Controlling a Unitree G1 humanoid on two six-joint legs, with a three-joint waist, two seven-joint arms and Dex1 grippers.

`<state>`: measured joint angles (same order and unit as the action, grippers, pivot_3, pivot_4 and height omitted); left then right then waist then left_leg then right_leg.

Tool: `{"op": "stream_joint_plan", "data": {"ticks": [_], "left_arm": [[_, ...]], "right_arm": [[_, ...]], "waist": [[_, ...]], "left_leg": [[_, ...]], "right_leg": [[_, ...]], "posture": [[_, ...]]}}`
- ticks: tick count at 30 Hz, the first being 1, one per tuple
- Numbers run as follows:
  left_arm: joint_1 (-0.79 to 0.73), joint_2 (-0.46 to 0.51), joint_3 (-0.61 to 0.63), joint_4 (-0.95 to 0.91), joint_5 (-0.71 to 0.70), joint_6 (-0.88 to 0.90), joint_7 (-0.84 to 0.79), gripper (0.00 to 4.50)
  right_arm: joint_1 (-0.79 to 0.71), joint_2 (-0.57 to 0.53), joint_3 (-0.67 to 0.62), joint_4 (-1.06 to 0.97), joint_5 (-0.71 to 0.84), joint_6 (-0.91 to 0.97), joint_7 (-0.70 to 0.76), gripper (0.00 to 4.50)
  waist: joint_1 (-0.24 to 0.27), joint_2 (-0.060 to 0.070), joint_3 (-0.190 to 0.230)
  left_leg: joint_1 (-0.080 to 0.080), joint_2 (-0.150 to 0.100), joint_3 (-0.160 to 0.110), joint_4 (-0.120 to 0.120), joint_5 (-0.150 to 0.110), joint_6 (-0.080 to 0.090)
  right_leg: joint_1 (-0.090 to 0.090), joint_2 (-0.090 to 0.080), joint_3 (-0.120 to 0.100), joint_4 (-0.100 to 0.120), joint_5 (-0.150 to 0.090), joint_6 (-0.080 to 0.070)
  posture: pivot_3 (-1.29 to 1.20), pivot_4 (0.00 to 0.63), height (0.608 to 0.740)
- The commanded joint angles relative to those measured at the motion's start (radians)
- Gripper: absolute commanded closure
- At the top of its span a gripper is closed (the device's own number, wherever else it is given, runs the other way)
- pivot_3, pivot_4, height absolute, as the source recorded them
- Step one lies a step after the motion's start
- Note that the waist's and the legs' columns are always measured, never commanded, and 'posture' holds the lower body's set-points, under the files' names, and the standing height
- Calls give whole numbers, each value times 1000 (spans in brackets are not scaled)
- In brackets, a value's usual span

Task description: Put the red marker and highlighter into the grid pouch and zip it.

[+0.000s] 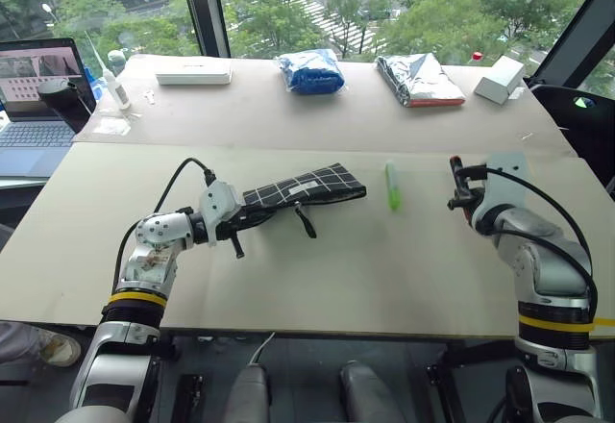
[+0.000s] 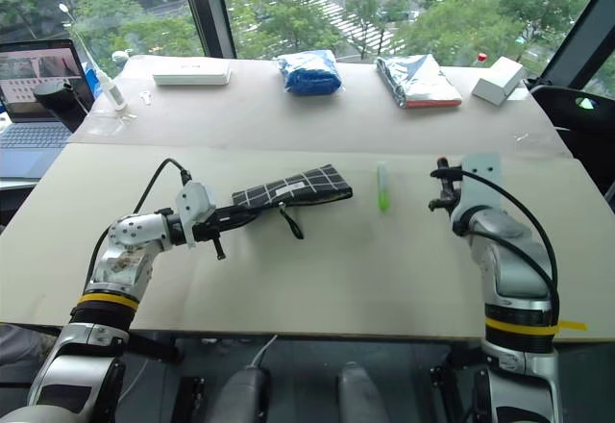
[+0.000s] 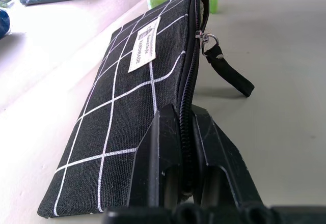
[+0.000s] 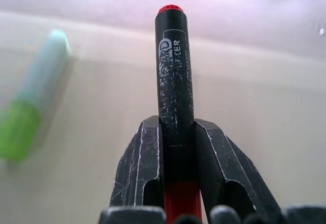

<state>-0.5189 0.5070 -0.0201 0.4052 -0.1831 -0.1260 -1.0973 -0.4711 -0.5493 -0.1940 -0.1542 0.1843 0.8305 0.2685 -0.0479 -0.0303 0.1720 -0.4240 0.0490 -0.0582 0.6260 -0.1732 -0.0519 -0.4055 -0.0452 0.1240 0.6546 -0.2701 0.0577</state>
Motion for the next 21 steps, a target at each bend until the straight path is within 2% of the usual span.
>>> {"op": "stream_joint_plan", "data": {"ticks": [1, 5, 13, 21], "left_arm": [[9, 30, 24, -49, -33, 25, -10, 4500], [11, 47, 27, -68, -44, 46, -15, 4500], [28, 63, 29, -103, -52, 69, -12, 4500], [53, 64, 19, -141, -54, 93, -6, 4500]], "right_arm": [[59, -118, 93, -136, 2, -319, 266, 3997], [120, -227, 192, -139, -75, -596, 428, 3997], [101, -247, 316, -22, -255, -922, 469, 3997], [32, -173, 414, 58, -395, -1006, 442, 3997]], "waist": [[0, 0, 0], [2, 0, 0], [3, 0, 0], [3, 0, 0]], "left_leg": [[0, 0, 0, 0, 0, 0], [0, 0, 0, 0, 0, 0], [0, 0, 0, 1, 0, 0], [1, 0, 0, 1, 0, 0]], "right_leg": [[0, 0, 0, 0, 0, 0], [1, 0, 0, -1, -3, 6], [1, 0, 0, -1, -3, 5], [1, 0, 0, 0, -2, 3]], "posture": [[0, 150, 740], [0, 150, 740], [0, 150, 740], [0, 150, 740]]}}
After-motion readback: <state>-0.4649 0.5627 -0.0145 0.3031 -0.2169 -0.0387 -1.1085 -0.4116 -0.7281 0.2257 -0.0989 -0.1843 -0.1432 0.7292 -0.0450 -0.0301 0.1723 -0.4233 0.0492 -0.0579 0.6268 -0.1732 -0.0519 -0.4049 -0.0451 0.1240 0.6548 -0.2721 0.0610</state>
